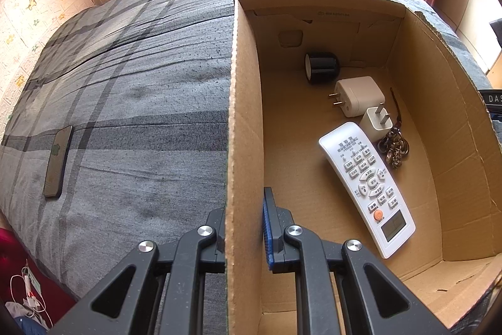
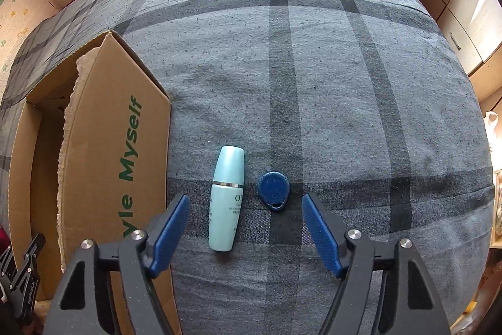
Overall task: Organize rigid objects
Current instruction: 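Withdraw the right gripper from the box toward the light-blue bottle, then grasp the light-blue bottle with the right gripper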
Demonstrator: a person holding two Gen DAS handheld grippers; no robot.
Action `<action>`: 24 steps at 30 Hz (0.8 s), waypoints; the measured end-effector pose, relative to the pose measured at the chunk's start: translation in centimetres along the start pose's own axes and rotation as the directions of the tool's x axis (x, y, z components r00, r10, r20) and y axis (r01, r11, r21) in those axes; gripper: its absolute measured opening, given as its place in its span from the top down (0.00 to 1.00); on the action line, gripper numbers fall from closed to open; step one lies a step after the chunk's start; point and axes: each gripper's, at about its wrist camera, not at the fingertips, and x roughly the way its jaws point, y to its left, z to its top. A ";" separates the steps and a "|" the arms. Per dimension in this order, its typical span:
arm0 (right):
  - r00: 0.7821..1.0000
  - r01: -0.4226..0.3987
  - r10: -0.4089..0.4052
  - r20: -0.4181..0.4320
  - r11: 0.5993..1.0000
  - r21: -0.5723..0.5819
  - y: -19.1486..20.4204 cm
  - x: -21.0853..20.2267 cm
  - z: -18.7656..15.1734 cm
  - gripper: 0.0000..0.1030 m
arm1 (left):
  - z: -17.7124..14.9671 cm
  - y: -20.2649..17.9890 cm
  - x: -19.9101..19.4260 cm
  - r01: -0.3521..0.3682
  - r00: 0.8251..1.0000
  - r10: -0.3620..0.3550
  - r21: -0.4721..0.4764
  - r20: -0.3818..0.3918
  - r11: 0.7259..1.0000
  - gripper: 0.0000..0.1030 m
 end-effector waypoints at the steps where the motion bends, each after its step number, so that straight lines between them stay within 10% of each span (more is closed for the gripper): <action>1: 1.000 -0.005 0.005 -0.004 1.000 -0.001 0.1 0.3 0.1 0.29 | 0.0 0.0 0.0 0.000 1.000 0.000 0.000 -0.002 1.000 0.85; 12: 0.997 -0.039 0.038 -0.069 0.999 -0.006 1.3 3.3 0.6 0.73 | 0.0 0.0 0.1 -0.001 1.000 0.001 -0.004 -0.005 1.000 0.85; 24: 0.999 0.018 -0.019 -0.033 0.999 -0.027 1.2 1.2 0.3 0.74 | 0.0 0.0 0.1 -0.004 1.000 0.004 -0.002 -0.004 1.000 0.85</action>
